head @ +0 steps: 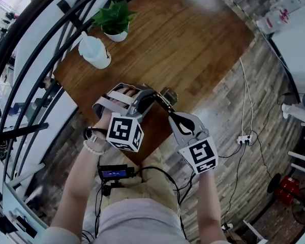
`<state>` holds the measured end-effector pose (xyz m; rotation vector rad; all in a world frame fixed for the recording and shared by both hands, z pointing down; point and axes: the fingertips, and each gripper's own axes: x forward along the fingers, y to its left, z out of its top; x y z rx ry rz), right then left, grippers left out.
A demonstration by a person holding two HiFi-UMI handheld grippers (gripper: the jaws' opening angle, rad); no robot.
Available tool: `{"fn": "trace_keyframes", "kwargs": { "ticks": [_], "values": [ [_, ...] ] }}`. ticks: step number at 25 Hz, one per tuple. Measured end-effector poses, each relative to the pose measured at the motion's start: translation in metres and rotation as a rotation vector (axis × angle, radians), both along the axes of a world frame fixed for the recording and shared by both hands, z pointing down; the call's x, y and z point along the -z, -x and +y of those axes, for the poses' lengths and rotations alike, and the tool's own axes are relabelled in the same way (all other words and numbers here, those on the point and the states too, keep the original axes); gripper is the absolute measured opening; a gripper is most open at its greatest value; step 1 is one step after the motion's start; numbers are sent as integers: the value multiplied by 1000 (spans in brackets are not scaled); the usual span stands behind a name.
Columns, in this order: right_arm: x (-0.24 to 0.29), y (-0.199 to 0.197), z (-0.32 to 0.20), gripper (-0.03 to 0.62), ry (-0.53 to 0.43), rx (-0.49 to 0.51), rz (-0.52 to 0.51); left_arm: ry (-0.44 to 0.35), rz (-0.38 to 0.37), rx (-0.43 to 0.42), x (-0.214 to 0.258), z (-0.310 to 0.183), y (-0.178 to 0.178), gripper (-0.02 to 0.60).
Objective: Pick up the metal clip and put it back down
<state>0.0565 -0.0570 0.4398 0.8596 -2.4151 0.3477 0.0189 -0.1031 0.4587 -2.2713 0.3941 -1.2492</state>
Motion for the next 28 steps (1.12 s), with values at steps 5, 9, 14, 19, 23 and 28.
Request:
{"fn": "trace_keyframes", "kwargs": {
  "ticks": [5,9,14,19,23,28],
  "values": [
    [21,7,10,29,-30,27,-3,-20,1,20,24,12,9,115],
    [38,14,15,28,-56,53,5,-41,6,33,45,17,15,114],
    [56,20,21,28,-90,71,12,-74,4,38,66,24,22,107],
    [74,24,30,28,-124,94,36,-108,10,37,90,35,26,97],
    [90,30,37,28,-172,122,50,-139,26,43,109,44,31,94],
    [108,37,46,28,-205,125,57,-188,50,56,132,54,38,86]
  ]
}}
